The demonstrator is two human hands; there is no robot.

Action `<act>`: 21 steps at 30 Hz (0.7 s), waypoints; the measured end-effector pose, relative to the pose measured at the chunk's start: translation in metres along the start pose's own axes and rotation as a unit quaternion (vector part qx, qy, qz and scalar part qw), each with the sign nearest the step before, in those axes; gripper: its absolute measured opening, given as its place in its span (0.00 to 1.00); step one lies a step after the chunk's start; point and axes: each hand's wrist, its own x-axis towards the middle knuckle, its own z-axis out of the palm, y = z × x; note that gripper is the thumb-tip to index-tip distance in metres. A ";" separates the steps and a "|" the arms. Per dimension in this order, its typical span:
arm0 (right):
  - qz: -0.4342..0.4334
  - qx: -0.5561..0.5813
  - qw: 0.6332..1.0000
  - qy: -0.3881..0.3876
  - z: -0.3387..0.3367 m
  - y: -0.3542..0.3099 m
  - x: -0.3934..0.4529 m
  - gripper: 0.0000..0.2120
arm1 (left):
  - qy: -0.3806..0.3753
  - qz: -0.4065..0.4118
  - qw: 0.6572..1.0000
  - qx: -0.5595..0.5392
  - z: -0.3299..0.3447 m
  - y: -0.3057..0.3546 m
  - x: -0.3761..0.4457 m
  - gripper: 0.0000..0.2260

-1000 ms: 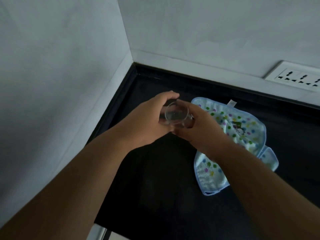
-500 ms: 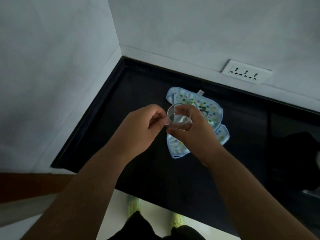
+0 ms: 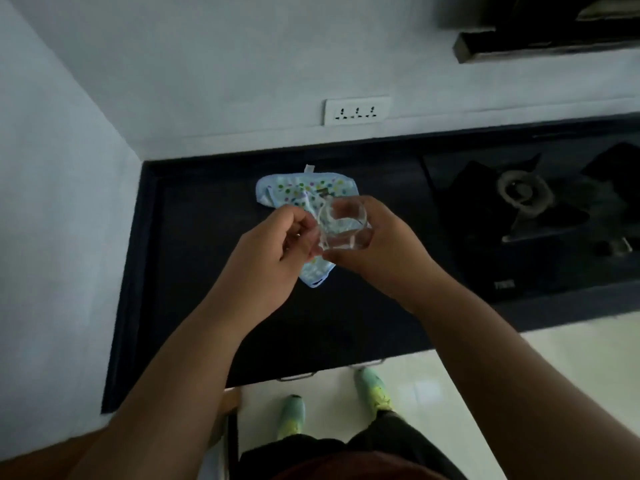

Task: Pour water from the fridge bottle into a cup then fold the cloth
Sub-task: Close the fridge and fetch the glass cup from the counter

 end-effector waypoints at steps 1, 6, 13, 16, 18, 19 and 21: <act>0.003 -0.004 1.000 0.021 0.001 -0.002 -0.009 0.31 | -0.022 0.012 1.000 0.002 -0.002 0.002 0.000 0.03; 0.051 -0.023 0.988 0.143 -0.006 0.000 -0.068 0.32 | -0.142 0.082 0.987 -0.008 0.015 0.023 -0.002 0.03; 0.128 0.046 0.939 0.317 -0.051 0.013 -0.177 0.30 | -0.286 0.183 0.941 -0.008 0.090 0.087 -0.017 0.04; 0.149 0.091 0.901 0.397 -0.067 0.026 -0.232 0.29 | -0.353 0.228 0.908 0.005 0.135 0.121 -0.034 0.03; 0.159 0.135 0.871 0.445 -0.075 0.040 -0.270 0.28 | -0.398 0.248 0.883 0.016 0.167 0.141 -0.049 0.03; 0.167 0.152 0.856 0.465 -0.079 0.048 -0.289 0.28 | -0.419 0.259 0.870 0.024 0.184 0.150 -0.059 0.03; 0.180 0.174 0.830 0.499 -0.087 0.063 -0.325 0.27 | -0.455 0.279 0.845 0.037 0.217 0.168 -0.078 0.03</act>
